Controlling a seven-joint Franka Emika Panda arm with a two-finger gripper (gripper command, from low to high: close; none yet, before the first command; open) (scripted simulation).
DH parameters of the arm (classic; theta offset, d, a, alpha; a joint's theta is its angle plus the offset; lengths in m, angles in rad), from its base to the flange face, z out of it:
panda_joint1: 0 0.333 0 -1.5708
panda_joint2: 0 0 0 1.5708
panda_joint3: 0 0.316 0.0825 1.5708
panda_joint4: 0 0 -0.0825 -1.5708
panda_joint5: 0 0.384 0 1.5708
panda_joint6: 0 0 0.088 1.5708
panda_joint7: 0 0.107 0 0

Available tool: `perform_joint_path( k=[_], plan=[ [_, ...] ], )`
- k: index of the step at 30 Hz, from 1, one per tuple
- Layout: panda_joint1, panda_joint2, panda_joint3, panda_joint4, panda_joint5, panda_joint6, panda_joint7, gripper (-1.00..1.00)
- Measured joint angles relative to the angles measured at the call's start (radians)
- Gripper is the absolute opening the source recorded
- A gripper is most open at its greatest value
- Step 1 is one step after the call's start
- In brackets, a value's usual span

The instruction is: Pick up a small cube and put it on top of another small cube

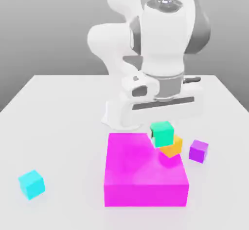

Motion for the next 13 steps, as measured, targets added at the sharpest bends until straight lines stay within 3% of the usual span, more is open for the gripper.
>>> perform_joint_path(
  k=[4,10,11,13],
  plan=[
    [0.093,-0.128,0.022,-0.095,0.002,-0.033,-0.129,-1.00],
    [0.099,0.031,0.048,-0.155,0.001,0.187,-0.150,-1.00],
    [0.098,0.049,0.049,-0.159,0.001,0.209,-0.149,1.00],
    [0.098,0.049,0.049,-0.159,0.001,0.209,-0.149,1.00]
  ],
)
